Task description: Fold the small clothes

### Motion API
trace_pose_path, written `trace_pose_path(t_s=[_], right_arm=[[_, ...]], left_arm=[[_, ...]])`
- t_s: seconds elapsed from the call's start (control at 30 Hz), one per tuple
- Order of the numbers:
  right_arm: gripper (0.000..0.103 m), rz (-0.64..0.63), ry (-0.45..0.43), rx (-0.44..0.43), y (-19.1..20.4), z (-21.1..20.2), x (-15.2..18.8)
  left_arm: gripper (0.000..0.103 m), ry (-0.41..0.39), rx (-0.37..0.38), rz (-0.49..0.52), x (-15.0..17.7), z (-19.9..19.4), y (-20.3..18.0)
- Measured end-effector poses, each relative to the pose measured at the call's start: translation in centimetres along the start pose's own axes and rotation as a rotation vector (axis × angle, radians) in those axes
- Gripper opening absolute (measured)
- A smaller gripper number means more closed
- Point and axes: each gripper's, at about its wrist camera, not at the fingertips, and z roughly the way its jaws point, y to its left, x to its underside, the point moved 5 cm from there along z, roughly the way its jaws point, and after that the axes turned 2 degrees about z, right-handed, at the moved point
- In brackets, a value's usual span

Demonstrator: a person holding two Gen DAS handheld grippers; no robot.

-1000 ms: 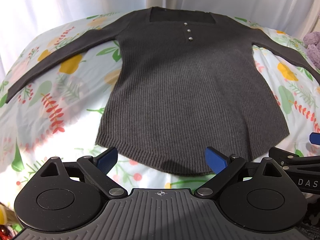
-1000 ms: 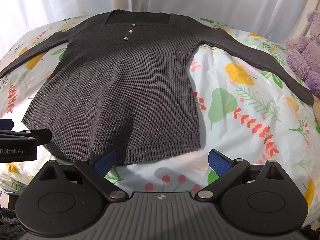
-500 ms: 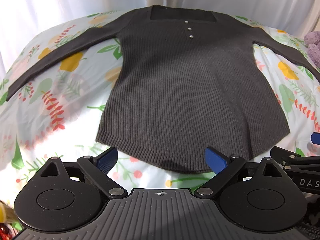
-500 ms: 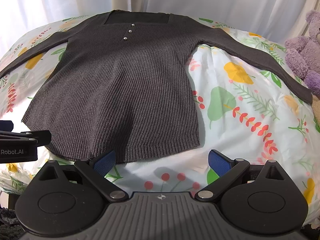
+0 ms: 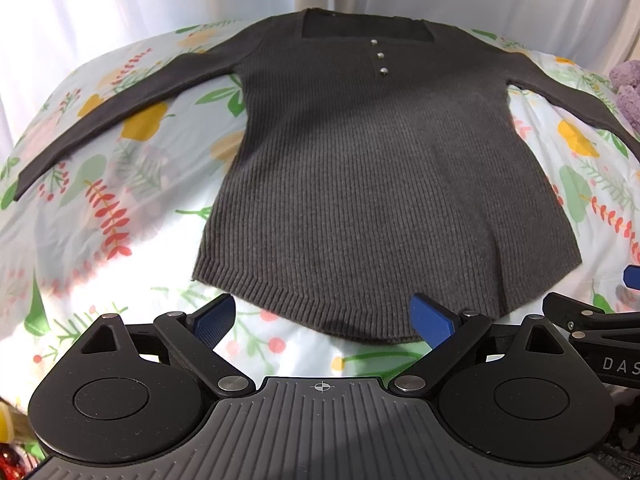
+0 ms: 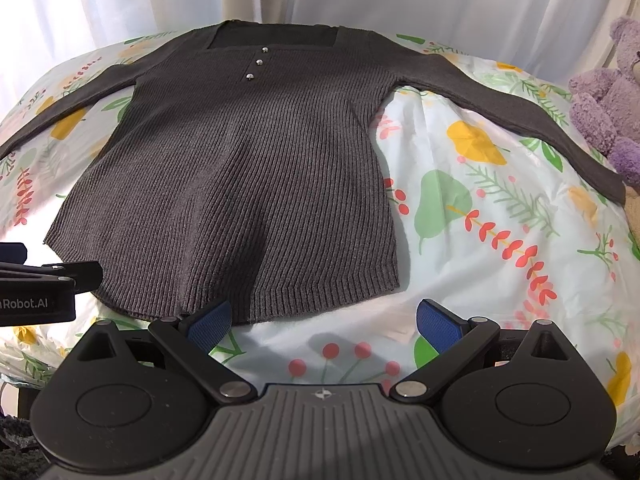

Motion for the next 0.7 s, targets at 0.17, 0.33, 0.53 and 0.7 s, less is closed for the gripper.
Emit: trace_pose_path(t_s=[0.17,0.33,0.53,0.7], right_arm=[[0.099,-0.006,-0.003,-0.003,0.18,-0.11,-0.01],[0.099,-0.007,-0.01,-0.007,0.19,-0.23,0.09],[0.099,0.01,-0.011,-0.017,-0.05,-0.27,0.18],[0.099,0.005,-0.013,-0.02,0.07,-0.32,0.23]], left_arm=[[0.097,0.0,-0.001,0.0,0.04,-0.01,-0.02],[0.097,0.0,-0.002,-0.001,0.07,-0.02,0.0],[0.097,0.005,-0.003,-0.004,0.14,0.07,-0.01],[0.097,0.01,-0.006,-0.002,0.16,0.1,-0.08]])
